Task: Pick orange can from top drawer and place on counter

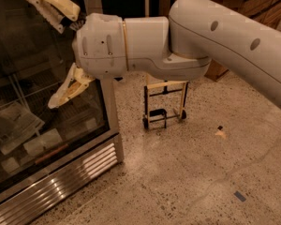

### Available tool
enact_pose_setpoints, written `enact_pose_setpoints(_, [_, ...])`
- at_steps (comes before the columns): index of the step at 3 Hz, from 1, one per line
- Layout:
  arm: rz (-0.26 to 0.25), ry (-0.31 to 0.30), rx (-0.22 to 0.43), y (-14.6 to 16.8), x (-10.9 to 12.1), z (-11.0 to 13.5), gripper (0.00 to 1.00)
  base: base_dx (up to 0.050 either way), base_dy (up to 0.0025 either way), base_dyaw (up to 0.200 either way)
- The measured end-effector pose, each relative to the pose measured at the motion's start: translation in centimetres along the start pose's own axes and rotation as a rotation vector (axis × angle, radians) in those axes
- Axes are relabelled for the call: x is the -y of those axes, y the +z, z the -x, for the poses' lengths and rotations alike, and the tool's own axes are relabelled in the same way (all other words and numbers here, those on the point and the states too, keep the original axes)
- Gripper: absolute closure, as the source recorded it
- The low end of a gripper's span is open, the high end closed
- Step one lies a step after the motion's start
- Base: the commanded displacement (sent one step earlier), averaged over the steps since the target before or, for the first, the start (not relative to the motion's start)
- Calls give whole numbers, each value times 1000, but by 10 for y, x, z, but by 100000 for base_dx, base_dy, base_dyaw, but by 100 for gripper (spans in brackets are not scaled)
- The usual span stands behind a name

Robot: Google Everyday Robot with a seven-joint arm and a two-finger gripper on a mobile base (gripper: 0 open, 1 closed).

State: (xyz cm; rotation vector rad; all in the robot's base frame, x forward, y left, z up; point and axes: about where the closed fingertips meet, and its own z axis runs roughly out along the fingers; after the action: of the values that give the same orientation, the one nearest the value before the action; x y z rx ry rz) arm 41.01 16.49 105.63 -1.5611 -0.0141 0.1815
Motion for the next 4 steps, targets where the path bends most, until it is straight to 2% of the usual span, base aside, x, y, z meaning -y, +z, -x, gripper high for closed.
enact_pose_setpoints(2, [6,-13,10,6,4,7,0,-14,22,19774])
enact_pose_setpoints(4, [7,-13,10,6,4,7,0,-4875,0,-3])
